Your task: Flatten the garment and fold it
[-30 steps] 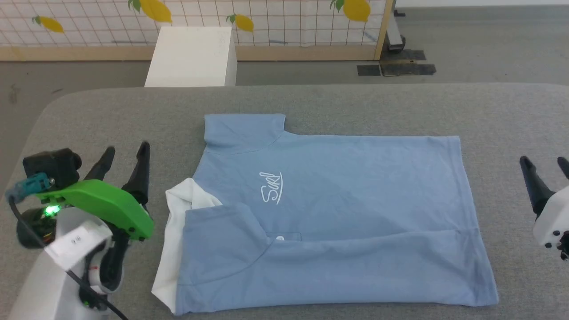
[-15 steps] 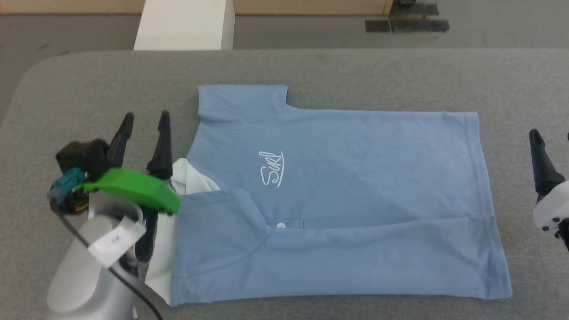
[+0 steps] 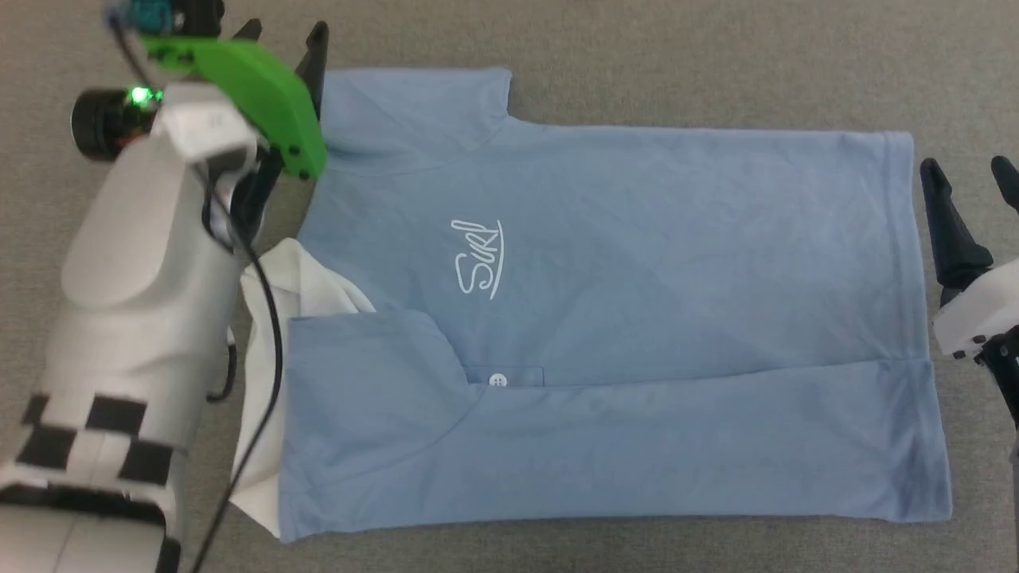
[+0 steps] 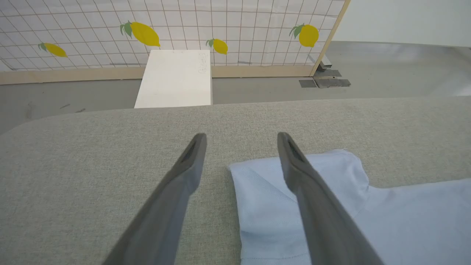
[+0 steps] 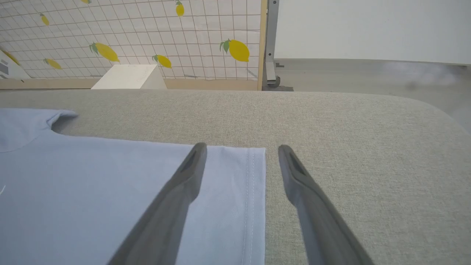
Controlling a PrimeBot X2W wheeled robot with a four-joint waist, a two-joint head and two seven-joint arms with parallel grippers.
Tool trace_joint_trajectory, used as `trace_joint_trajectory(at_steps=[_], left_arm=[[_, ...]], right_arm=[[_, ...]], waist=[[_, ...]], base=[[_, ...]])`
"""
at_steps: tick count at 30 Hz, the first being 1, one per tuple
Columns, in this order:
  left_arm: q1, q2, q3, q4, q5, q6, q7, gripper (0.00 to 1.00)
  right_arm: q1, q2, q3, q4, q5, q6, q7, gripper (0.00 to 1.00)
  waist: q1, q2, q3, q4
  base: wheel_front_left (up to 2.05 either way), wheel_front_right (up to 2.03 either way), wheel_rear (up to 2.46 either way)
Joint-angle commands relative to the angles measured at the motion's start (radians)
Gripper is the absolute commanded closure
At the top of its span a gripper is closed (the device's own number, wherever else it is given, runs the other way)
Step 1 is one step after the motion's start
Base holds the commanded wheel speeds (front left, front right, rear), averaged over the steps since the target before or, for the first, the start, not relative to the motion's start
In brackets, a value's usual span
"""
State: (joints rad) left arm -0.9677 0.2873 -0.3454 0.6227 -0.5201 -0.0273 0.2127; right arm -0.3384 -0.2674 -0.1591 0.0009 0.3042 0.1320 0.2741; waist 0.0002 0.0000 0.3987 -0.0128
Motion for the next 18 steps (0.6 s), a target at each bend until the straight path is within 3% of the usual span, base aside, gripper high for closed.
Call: trace_joint_trajectory(at_steps=[1, 10, 18], left_arm=[[-0.053, -0.004, -0.016, 0.04, 0.007, -0.006, 0.058, 0.0], [-0.212, -0.02, -0.09, 0.232, 0.022, 0.05, 0.46, 0.0], [-0.205, -0.005, -0.132, 0.285, 0.044, 0.088, 0.597, 0.0]], right_arm=[[-0.019, -0.002, 0.002, -0.008, 0.004, -0.001, 0.001, 0.0], [-0.01, 0.0, -0.004, -0.035, -0.004, -0.001, 0.002, 0.0], [-0.005, 0.001, -0.009, -0.058, -0.002, -0.001, 0.001, 0.0]], waist=[[-0.0002, 0.0, 0.048, -0.027], [-0.0002, 0.0, 0.094, -0.071], [-0.0002, 0.0, 0.125, -0.097]], base=[[0.0, 0.0, 0.0], [0.0, 0.0, 0.0], [0.0, 0.0, 0.0]])
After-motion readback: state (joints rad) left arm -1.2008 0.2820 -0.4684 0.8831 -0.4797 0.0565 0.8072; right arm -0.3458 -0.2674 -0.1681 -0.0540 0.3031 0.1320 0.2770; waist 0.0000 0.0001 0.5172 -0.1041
